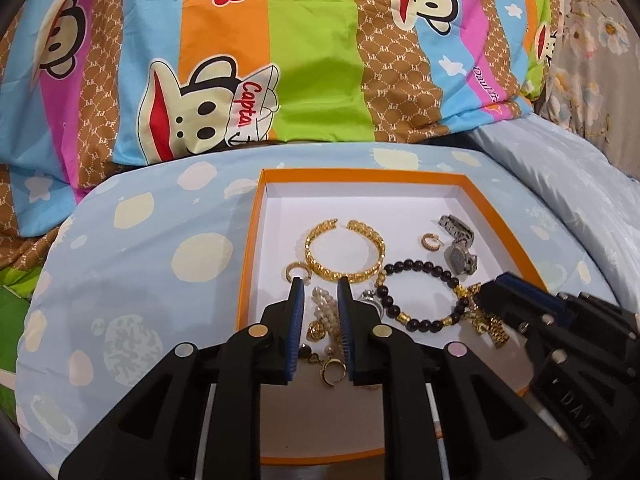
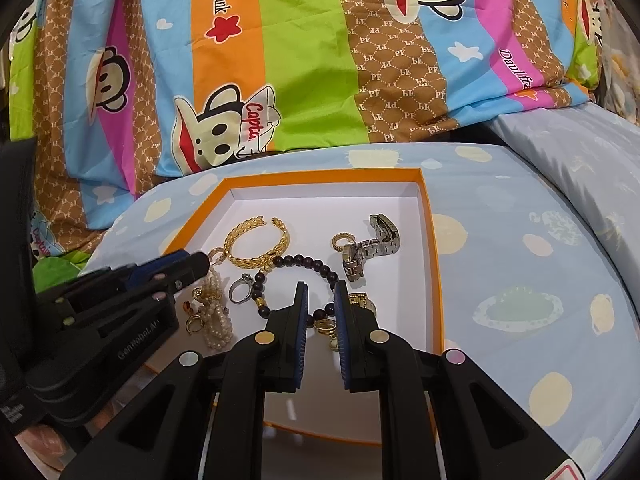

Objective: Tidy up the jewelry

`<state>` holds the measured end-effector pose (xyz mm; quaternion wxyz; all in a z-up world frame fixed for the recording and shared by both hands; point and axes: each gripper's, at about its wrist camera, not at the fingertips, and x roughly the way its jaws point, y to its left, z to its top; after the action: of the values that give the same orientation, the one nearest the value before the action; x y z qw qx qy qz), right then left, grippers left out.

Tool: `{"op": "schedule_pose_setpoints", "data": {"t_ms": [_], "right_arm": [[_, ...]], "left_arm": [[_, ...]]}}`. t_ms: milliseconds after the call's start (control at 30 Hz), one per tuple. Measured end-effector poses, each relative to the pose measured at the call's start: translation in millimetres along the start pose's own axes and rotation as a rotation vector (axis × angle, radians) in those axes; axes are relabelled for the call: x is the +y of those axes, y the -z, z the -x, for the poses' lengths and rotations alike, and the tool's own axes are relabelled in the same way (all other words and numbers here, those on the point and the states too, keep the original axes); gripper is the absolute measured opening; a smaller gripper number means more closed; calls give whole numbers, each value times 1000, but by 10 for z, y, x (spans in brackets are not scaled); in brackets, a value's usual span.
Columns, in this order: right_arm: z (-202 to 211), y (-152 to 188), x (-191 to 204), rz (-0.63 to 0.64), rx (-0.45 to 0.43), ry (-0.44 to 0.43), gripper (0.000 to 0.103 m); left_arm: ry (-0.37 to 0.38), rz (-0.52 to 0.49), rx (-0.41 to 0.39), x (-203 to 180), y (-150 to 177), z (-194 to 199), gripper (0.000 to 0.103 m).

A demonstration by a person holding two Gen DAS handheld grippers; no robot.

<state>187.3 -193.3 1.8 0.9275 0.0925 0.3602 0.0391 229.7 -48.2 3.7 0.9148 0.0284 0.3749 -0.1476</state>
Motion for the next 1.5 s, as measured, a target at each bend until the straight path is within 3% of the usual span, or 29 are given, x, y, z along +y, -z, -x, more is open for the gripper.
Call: {"op": "schedule_pose_setpoints", "data": {"t_ms": [100, 167, 567, 900, 1300, 1433, 1500], "right_arm": [[38, 35, -45, -21, -7, 4, 16], [44, 54, -37, -18, 3, 15, 16], [329, 322, 104, 18, 6, 24, 16], [549, 494, 203, 38, -25, 47, 18], [631, 610, 218, 14, -2, 31, 18], [675, 643, 224, 11, -9, 44, 20], [683, 645, 210, 5, -11, 47, 23]], "left_arm": [[6, 1, 5, -4, 47, 22, 18], [-2, 9, 6, 4, 69, 42, 28], [-9, -2, 27, -120, 351, 286, 30], [-68, 5, -13, -185, 469, 482, 34], [-104, 8, -64, -262, 589, 707, 37], [-121, 10, -67, -287, 619, 746, 49], [-124, 18, -62, -280, 635, 762, 50]]}}
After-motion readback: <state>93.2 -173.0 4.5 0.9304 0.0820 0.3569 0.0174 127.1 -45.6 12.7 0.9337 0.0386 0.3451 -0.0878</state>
